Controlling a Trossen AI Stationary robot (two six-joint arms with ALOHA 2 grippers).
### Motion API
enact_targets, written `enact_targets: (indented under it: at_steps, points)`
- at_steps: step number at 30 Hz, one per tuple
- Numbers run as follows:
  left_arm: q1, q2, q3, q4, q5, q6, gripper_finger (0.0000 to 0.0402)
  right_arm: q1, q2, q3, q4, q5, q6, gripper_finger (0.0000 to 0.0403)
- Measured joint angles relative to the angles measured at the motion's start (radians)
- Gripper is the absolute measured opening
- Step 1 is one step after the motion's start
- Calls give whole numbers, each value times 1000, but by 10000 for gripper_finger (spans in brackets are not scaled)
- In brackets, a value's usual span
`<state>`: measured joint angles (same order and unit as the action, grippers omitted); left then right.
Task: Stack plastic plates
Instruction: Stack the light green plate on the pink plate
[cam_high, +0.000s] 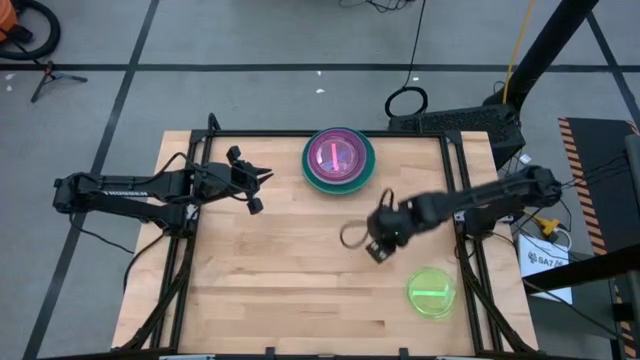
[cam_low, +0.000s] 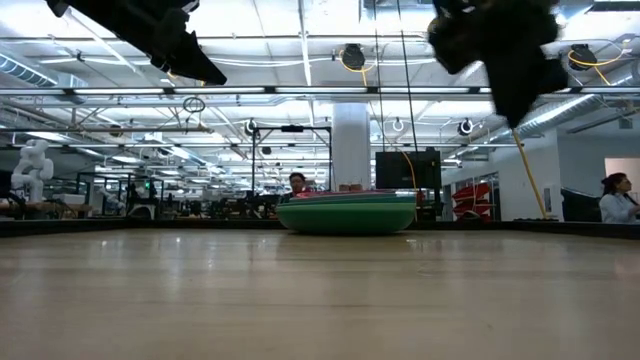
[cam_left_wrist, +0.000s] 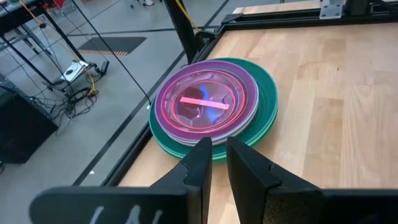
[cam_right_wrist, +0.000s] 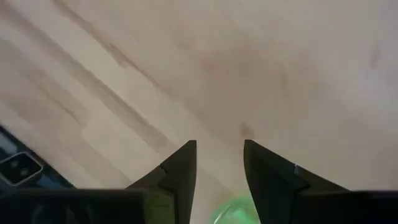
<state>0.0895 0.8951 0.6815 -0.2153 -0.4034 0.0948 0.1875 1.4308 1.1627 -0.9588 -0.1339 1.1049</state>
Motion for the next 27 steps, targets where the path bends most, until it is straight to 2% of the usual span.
enact_targets:
  at_steps: [3, 6, 8, 12, 20, 27]
  points:
    - [0, 0, 0, 0, 0, 0, 58, 98, 6, -52, 12, -7, 253, 128]
    - [0, 0, 0, 0, 0, 0, 58, 182, 44, -89, 22, -78, 454, 128]
    - [0, 0, 0, 0, 0, 0, 58, 225, 78, -91, 36, -129, 553, 128]
    - [0, 0, 0, 0, 0, 4, 58, 286, 143, -90, 96, -132, 675, 128]
    - [0, 0, 0, 1, 0, 5, 58, 347, 295, -90, 95, -279, 710, 128]
    - [0, 0, 0, 1, 0, 6, 58, 366, 332, -90, 128, -305, 710, 128]
